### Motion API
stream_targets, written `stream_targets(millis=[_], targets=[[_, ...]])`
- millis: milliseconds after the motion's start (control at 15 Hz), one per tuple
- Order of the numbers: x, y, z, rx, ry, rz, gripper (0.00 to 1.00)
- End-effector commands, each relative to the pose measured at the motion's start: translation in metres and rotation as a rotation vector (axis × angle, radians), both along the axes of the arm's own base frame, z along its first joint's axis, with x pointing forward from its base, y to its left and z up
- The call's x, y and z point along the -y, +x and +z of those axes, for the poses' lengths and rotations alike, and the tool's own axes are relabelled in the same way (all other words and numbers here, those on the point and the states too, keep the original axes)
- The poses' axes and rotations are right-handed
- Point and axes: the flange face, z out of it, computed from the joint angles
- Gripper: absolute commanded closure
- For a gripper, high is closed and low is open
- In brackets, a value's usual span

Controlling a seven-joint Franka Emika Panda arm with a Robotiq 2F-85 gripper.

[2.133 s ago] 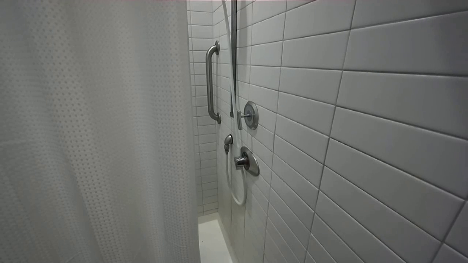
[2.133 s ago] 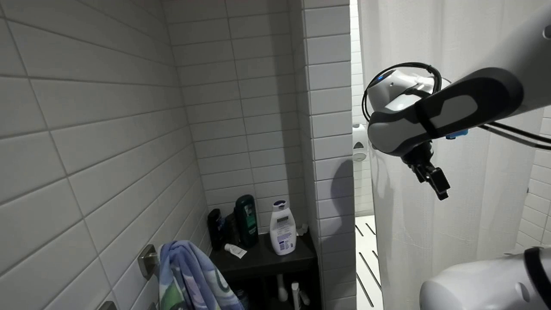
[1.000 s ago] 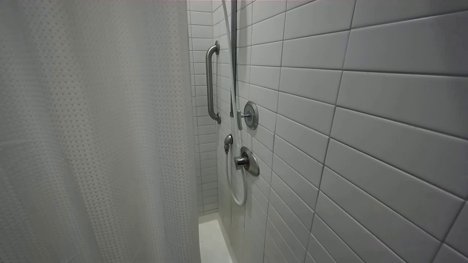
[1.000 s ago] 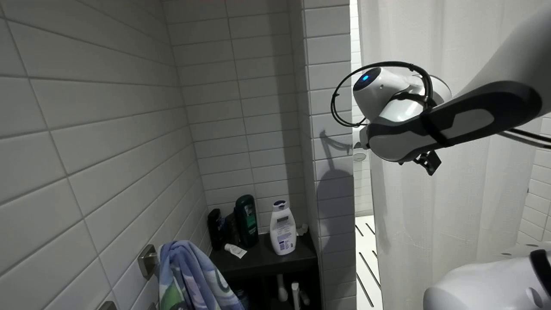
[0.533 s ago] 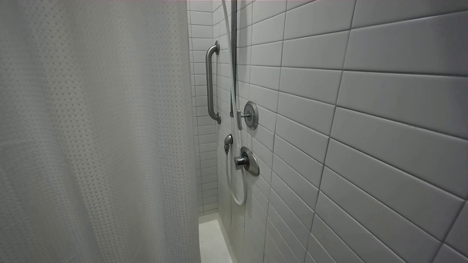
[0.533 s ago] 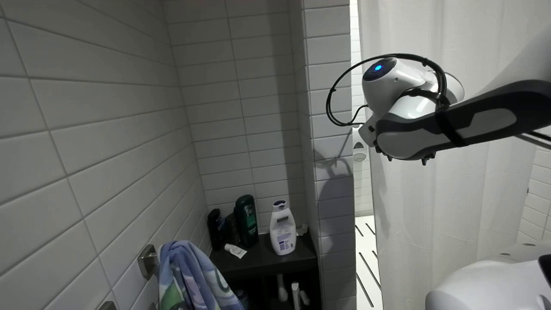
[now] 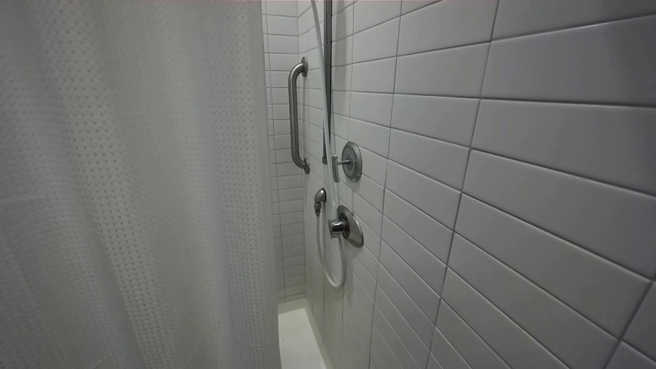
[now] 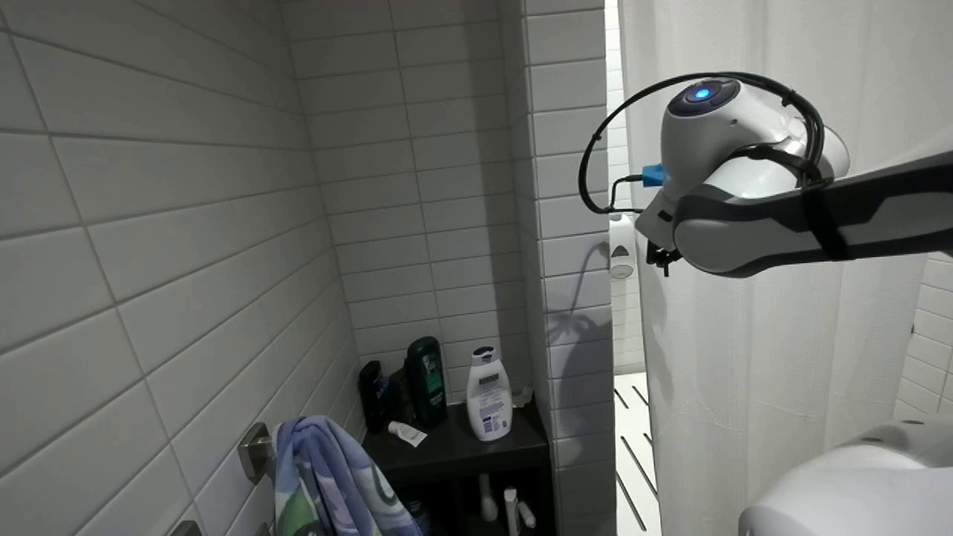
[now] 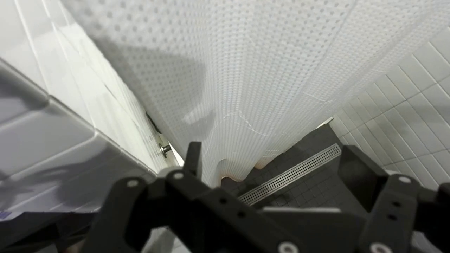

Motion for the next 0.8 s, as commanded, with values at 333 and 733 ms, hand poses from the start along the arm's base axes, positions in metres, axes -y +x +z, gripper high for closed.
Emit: stream_targets(millis=[333, 733], targets=[[-0.023, 0.009, -0.004, 0.085, 0.081, 0.084, 0.0], [-0.041, 0.025, -0.011, 0.169, 0.127, 0.039, 0.0]])
